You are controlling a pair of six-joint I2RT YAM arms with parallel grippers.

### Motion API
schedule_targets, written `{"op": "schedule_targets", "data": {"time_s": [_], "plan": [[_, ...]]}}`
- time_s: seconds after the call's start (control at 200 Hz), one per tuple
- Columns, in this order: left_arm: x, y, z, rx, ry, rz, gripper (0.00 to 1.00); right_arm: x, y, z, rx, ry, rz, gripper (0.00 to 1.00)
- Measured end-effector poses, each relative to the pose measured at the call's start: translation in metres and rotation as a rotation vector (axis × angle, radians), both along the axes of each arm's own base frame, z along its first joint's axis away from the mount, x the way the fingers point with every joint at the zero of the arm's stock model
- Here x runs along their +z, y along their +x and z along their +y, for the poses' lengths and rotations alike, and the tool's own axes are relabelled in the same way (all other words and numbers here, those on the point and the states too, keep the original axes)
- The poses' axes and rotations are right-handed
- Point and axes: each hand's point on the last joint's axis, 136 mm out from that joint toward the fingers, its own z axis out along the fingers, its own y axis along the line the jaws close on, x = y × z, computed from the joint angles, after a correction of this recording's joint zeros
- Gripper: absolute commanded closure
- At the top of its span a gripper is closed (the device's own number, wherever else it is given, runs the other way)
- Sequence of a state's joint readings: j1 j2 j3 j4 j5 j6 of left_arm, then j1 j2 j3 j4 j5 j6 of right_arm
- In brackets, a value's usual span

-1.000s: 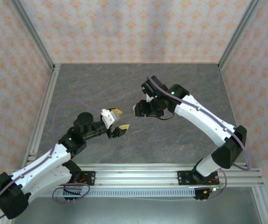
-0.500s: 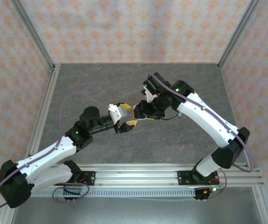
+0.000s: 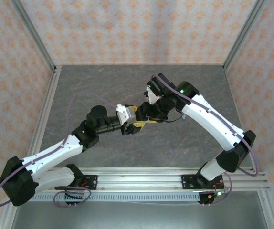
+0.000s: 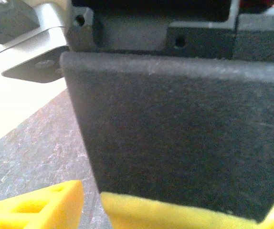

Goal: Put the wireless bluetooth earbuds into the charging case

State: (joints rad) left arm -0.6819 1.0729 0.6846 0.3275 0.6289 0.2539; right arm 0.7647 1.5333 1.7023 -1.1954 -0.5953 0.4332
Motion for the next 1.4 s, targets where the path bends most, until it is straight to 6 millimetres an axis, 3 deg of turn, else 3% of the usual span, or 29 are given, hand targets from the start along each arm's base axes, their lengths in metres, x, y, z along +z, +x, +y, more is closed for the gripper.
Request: {"op": "schedule_targets", "data": {"time_s": [0.295, 0.44, 0.62, 0.791, 0.956, 1.201, 1.401], "plan": [[0.003, -0.004, -0.003, -0.025, -0.003, -0.003, 0.74, 0.001, 0.004, 0.000, -0.026, 0.006, 0.002, 0.66], [0.003, -0.004, -0.003, -0.024, -0.001, -0.005, 0.75, 0.001, 0.005, 0.000, -0.039, 0.009, 0.009, 0.58], [0.004, -0.004, -0.002, -0.021, -0.002, -0.005, 0.75, 0.002, 0.005, 0.001, -0.044, 0.013, 0.008, 0.37], [0.013, -0.004, -0.001, -0.012, -0.025, 0.001, 0.75, 0.011, 0.008, 0.000, -0.056, 0.043, -0.019, 0.28], [0.028, -0.001, 0.000, 0.010, -0.056, -0.001, 0.76, 0.029, 0.014, -0.003, -0.099, 0.103, -0.059, 0.26], [0.018, 0.005, 0.009, 0.062, -0.047, 0.071, 0.77, 0.068, 0.031, -0.028, -0.266, 0.244, -0.193, 0.25], [0.024, 0.010, 0.023, 0.113, -0.094, 0.110, 0.78, 0.066, 0.032, -0.030, -0.351, 0.347, -0.201, 0.25]]}}
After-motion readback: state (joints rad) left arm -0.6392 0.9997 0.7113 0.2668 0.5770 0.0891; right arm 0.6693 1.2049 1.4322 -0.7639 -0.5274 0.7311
